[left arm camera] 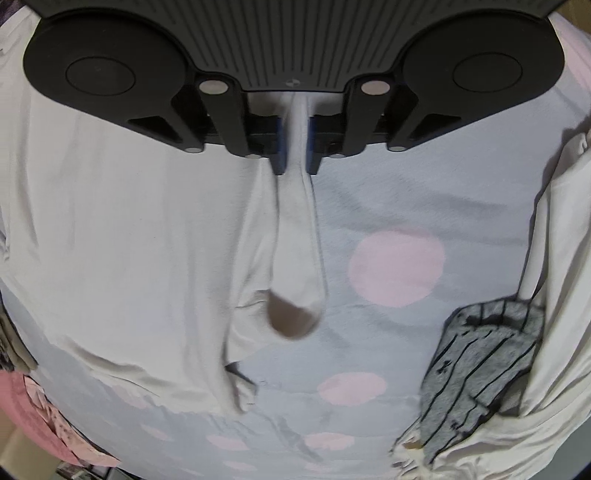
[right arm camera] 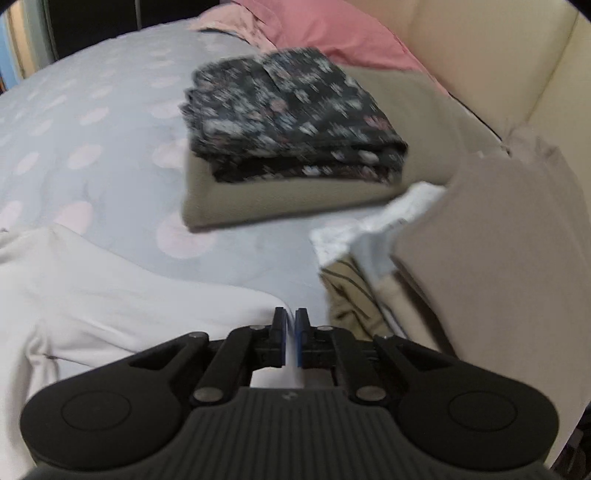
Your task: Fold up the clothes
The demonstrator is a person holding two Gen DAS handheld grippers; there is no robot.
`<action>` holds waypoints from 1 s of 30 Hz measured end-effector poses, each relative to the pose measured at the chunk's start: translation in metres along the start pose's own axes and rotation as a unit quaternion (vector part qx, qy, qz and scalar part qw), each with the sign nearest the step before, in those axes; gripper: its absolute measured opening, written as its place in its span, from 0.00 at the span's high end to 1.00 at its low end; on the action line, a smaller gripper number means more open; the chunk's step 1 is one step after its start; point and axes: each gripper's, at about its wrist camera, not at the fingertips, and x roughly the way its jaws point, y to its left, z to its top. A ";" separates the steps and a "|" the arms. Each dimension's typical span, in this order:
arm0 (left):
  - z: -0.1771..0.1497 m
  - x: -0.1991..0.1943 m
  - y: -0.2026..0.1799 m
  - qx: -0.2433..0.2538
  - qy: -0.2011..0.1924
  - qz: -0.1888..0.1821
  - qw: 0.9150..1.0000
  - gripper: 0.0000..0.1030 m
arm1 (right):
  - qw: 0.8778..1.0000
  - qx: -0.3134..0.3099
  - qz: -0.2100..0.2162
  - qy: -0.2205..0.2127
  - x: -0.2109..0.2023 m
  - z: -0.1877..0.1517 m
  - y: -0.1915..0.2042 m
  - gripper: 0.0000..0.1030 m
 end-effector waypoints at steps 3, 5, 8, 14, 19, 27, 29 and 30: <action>0.001 0.002 -0.005 0.006 -0.004 0.011 1.000 0.97 | 0.999 -0.027 0.028 -0.007 -0.007 0.000 0.015 0.68; 0.001 0.001 -0.006 0.002 -0.006 0.016 1.000 0.98 | 0.999 -0.038 0.034 0.000 -0.010 -0.003 0.025 0.66; 0.005 -0.009 -0.003 -0.008 -0.023 0.026 0.999 0.98 | 0.998 -0.043 0.036 0.014 -0.008 -0.009 0.035 0.64; 0.023 -0.044 0.020 -0.054 -0.059 0.023 0.997 0.98 | 0.997 -0.048 0.056 0.019 -0.014 -0.015 0.047 0.64; 0.047 -0.074 0.042 -0.084 -0.101 0.035 0.991 0.98 | 0.996 -0.055 0.064 0.016 -0.016 -0.013 0.055 0.64; 0.074 -0.133 0.064 -0.070 -0.246 0.147 0.955 0.98 | 0.996 -0.066 0.062 0.027 -0.008 -0.016 0.062 0.64; 0.073 -0.145 0.060 -0.057 -0.268 0.150 0.950 0.98 | 0.996 -0.064 0.061 0.031 -0.006 -0.016 0.063 0.64; 0.072 -0.149 0.057 -0.050 -0.274 0.145 0.950 0.98 | 0.996 -0.064 0.060 0.031 -0.006 -0.016 0.064 0.64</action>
